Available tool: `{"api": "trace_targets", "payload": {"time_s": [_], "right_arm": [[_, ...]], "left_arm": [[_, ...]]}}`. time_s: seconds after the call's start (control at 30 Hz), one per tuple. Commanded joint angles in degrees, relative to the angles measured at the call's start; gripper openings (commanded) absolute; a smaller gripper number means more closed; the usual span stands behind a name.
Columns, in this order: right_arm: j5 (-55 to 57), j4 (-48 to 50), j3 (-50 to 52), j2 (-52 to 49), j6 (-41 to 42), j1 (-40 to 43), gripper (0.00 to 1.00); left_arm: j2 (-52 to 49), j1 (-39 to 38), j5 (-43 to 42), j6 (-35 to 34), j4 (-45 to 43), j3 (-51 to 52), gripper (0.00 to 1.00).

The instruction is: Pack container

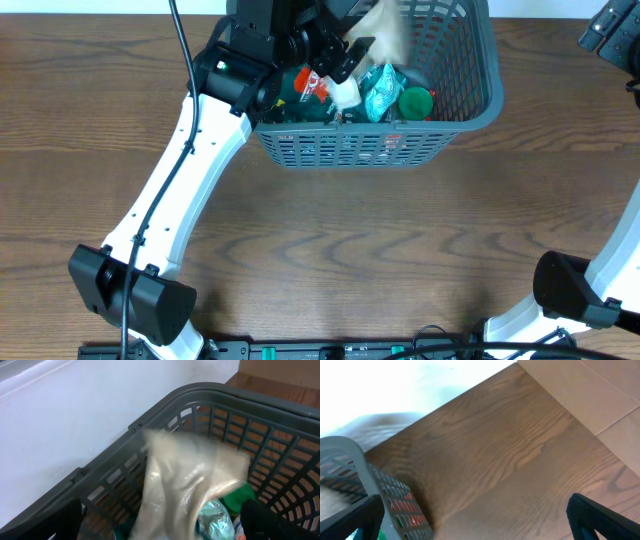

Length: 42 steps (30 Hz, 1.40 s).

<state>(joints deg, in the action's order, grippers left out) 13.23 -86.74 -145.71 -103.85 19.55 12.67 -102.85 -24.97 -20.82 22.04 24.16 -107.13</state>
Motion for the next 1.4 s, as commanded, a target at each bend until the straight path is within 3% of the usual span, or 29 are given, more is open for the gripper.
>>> {"api": "trace_targets", "payload": {"time_s": [0.0,0.23,0.3,0.4,0.53,0.77,1.37], "right_arm": [[0.0,-0.1,0.0,0.1,0.8,0.0,0.99],[0.0,-0.1,0.0,0.1,0.8,0.0,0.99],[0.0,-0.1,0.0,0.1,0.8,0.0,0.99],[0.0,-0.1,0.0,0.1,0.8,0.0,0.99],[0.0,-0.1,0.0,0.1,0.8,0.0,0.99],[0.0,-0.1,0.0,0.1,0.8,0.0,0.99],[0.0,-0.1,0.0,0.1,0.8,0.0,0.99]], "left_arm": [[1.1,0.1,0.1,-0.5,-0.2,-0.6,0.99],[5.2,3.2,17.2,-0.8,-0.3,-0.6,0.98],[7.8,5.2,25.6,-6.0,-0.1,-0.6,0.98],[12.4,9.7,36.9,-19.1,3.3,-0.6,0.98],[16.8,16.1,37.4,-26.9,8.2,-0.6,0.98],[19.5,20.5,37.4,-26.9,10.6,-0.6,0.98],[19.3,20.6,37.4,-26.9,24.6,-0.6,0.99]]}}
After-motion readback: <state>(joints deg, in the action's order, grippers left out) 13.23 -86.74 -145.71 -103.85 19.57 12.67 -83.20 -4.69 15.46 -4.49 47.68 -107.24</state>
